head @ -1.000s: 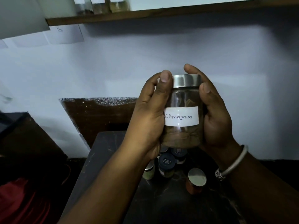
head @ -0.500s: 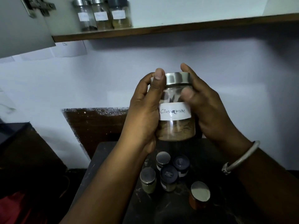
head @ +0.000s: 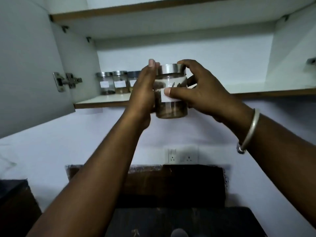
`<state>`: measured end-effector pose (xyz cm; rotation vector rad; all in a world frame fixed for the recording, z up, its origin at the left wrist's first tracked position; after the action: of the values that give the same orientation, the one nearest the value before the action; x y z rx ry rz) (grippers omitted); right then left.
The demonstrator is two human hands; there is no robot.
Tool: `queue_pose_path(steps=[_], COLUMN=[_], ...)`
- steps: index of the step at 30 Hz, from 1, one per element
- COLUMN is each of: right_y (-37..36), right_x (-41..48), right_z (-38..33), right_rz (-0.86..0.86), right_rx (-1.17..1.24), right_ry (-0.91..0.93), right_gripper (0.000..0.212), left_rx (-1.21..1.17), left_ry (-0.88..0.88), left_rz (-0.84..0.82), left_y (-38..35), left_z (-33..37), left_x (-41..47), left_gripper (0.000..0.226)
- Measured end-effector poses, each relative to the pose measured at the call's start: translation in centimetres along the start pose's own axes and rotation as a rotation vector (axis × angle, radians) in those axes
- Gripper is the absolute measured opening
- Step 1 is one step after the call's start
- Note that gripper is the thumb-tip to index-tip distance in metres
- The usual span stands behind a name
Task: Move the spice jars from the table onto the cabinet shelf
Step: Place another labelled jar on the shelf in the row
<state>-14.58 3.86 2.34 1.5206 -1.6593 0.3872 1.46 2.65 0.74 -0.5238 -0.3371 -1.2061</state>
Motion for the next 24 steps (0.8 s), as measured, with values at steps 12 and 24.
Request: queue_pose_path(steps=[12,24], right_y=[-11.6,-21.0], right_x=[21.4,28.3], right_z=[8.3,15.8], right_rz=[-0.029,-0.155], right_rx=[-0.273,-0.518], right_ry=[-0.083,-0.153], right_gripper=[0.064,0.064], left_rx=[1.12,1.143], left_ry=[-0.303,-0.373], left_rz=[0.276,0.319], left_y=[2.8,3.0], left_z=[-7.8,-7.7], left_x=[16.0,16.6], left_gripper=[0.023,0.027])
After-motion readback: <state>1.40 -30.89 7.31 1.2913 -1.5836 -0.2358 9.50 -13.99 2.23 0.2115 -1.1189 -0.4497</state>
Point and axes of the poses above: each hand's wrist, its own x-axis towards the middle knuckle, its own y-axis out of the back of the hand, z = x × y, the point moved 6 cm from there along x, towards the middle knuckle, and after that the axes turned 10 degrees about z, right-handed, at the moved point
